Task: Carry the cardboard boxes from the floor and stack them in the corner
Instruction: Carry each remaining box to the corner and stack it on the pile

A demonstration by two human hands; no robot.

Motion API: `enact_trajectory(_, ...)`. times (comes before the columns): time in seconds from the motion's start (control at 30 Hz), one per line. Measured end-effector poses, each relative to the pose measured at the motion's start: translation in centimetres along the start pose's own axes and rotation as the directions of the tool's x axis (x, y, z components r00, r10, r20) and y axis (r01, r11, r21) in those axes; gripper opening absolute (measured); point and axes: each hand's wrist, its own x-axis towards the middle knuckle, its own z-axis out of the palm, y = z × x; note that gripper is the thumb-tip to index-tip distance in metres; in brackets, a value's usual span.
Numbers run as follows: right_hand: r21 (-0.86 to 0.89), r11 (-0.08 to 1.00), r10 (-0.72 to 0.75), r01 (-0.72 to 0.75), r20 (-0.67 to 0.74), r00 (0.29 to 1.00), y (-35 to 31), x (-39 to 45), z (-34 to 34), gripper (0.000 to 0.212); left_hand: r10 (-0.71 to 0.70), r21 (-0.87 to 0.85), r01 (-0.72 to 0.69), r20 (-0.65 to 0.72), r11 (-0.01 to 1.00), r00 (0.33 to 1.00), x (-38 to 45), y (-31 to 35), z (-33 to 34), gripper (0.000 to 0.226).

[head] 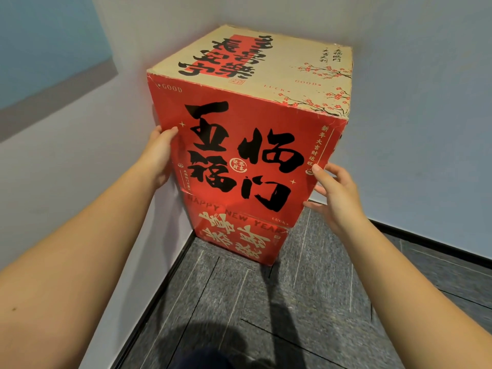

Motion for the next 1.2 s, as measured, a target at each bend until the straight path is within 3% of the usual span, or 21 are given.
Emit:
enact_trajectory(0.43,-0.013,1.0,-0.011,0.011,0.007,1.0,0.5,-0.2,-0.2,0.028,-0.019,0.051,0.018,0.026,0.999,0.999,1.1,-0.8,-0.5,0.045)
enact_trajectory(0.53,-0.011,1.0,0.004,-0.004,0.007,1.0,0.7,0.0,-0.4,0.035,-0.011,0.085,0.011,0.001,0.996,1.0,1.1,-0.8,-0.3,0.047)
enact_trajectory(0.63,-0.029,0.999,0.022,-0.023,-0.024,0.999,0.5,-0.1,-0.7,0.034,-0.026,0.126,0.032,-0.053,0.992,0.998,0.3,-0.5,0.3,0.034)
enact_trajectory(0.7,-0.03,0.999,0.03,-0.031,-0.053,0.998,-0.3,-0.5,-1.1,0.022,-0.062,0.145,0.074,-0.082,0.987,0.995,-0.7,0.3,0.5,0.014)
enact_trajectory(0.73,-0.027,0.999,0.035,-0.037,-0.061,0.997,-1.1,-0.8,-1.2,0.014,-0.077,0.157,0.089,-0.083,0.984,0.994,-1.2,0.8,0.5,0.017)
enact_trajectory(0.8,-0.03,0.998,0.054,-0.056,-0.068,0.996,-3.6,-1.7,-1.4,0.007,-0.102,0.175,0.111,-0.064,0.978,0.993,-2.3,2.6,0.5,0.016)
enact_trajectory(0.93,-0.065,0.995,0.07,-0.073,-0.048,0.996,-11.3,-4.8,-1.3,0.02,-0.112,0.2,0.11,-0.004,0.974,0.994,-6.7,9.2,1.0,0.02)
enact_trajectory(1.2,-0.047,0.998,0.042,-0.039,0.06,0.997,-32.3,-12.9,0.9,0.021,-0.076,0.13,0.066,0.072,0.989,0.995,-17.8,30.0,1.0,0.021)
